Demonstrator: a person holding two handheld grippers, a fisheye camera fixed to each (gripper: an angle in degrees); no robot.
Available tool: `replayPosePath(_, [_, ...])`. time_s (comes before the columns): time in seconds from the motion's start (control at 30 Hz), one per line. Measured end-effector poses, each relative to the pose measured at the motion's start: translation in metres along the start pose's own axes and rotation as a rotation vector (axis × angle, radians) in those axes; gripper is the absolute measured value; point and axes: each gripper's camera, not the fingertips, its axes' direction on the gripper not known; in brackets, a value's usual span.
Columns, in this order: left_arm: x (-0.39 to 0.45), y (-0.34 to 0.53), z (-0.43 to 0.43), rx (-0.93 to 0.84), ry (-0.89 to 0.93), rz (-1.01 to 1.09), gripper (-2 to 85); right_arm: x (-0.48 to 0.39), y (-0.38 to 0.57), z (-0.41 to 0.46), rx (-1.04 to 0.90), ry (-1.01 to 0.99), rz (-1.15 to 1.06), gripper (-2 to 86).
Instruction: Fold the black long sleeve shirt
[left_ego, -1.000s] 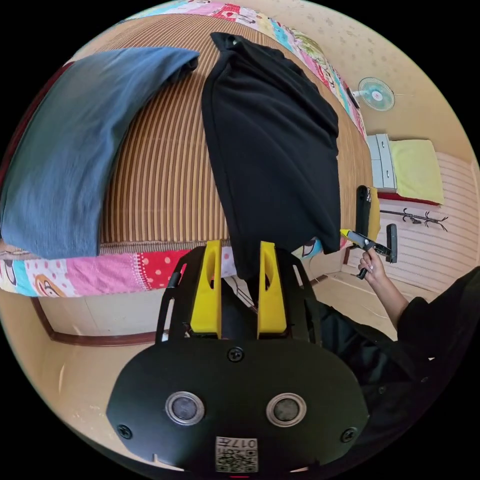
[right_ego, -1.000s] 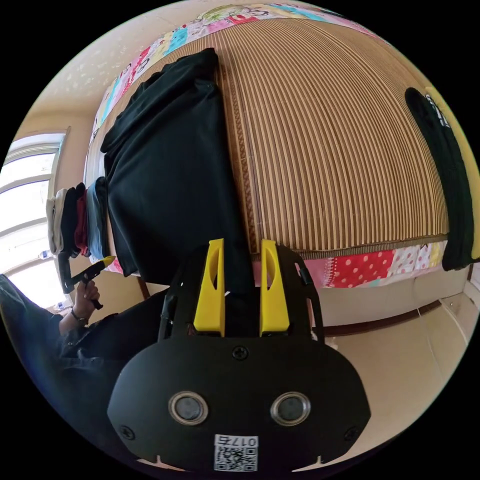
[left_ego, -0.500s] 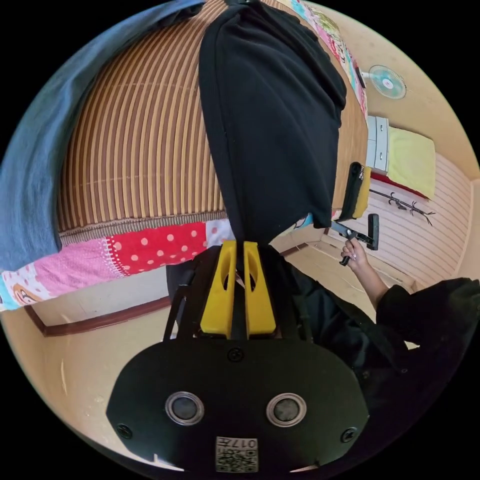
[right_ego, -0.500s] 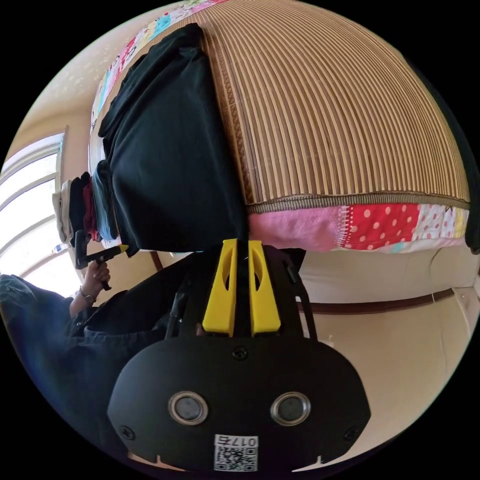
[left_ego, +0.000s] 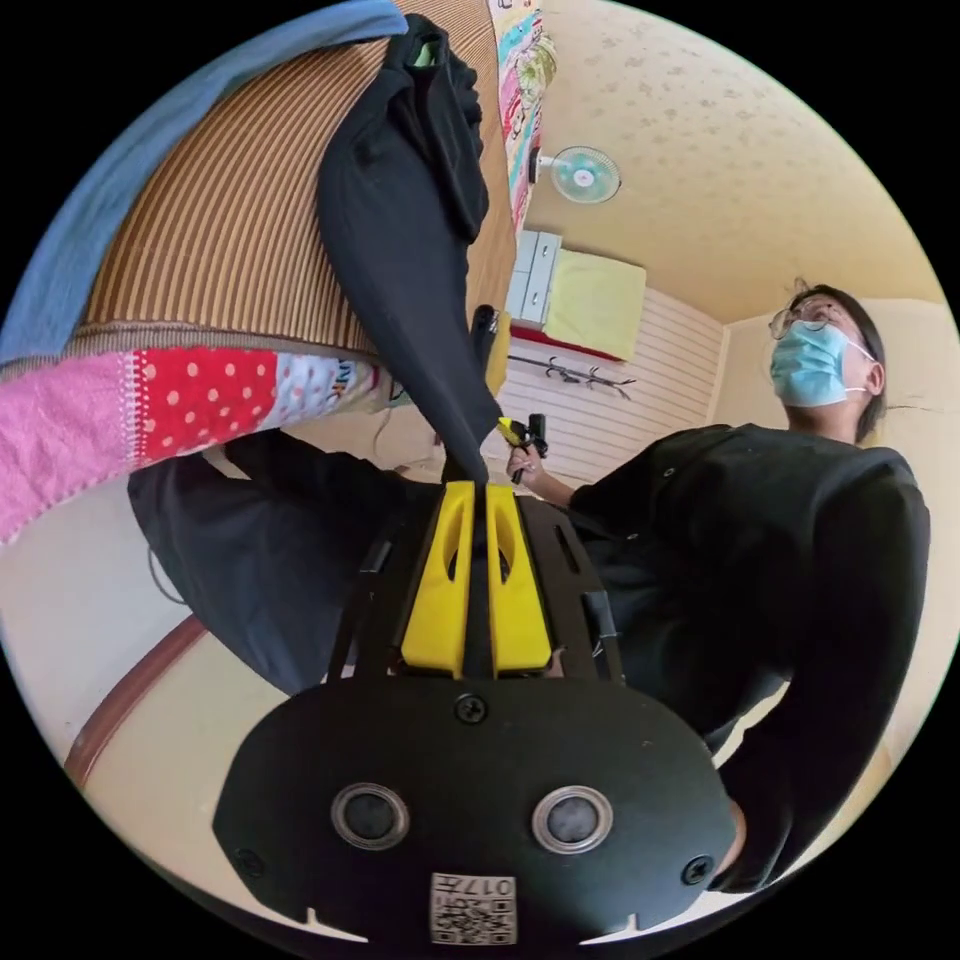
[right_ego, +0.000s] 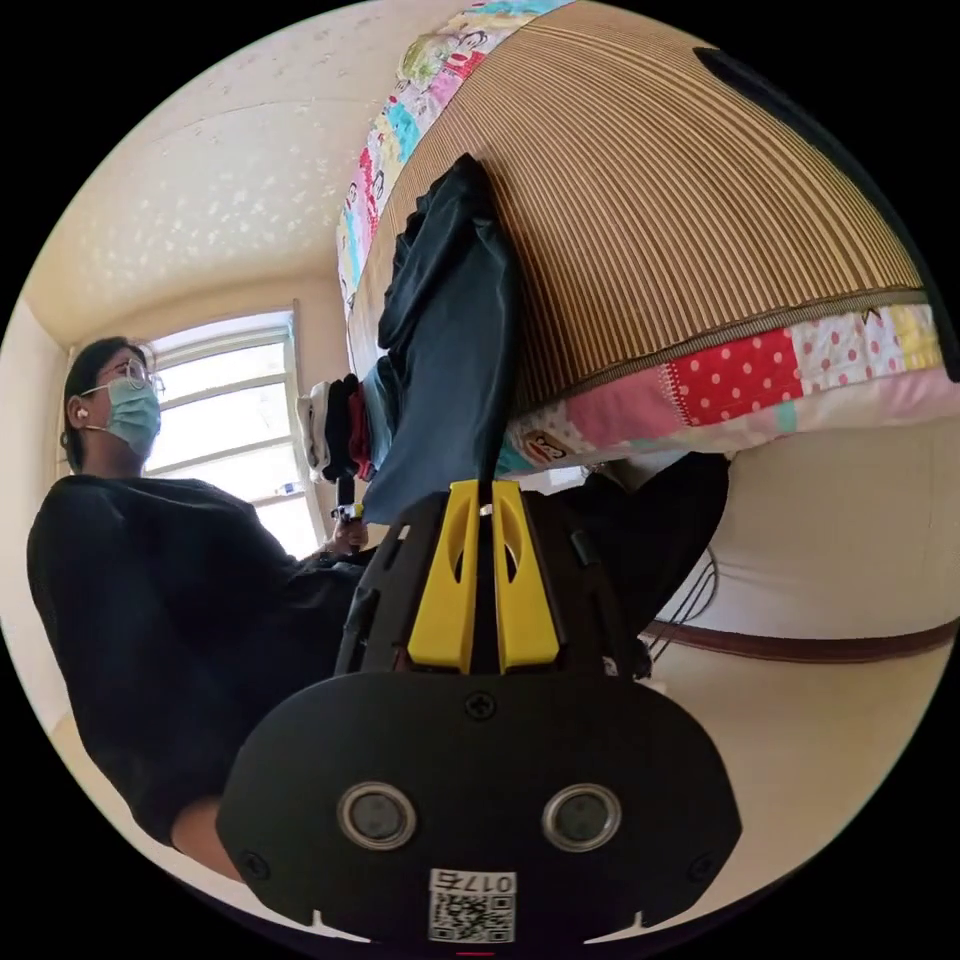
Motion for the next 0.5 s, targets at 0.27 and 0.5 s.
replayPosePath(0.27, [-0.010,-0.119,-0.038,0.482,0.233,0.256,0.1,-0.001,-0.110,0.033,0.369,-0.329,-0.106,2.6])
replayPosePath(0.5, [0.006,-0.285,-0.048,0.709,0.103,0.327,0.7,-0.004,-0.299,0.110,0.472,-0.346,-0.079,2.7])
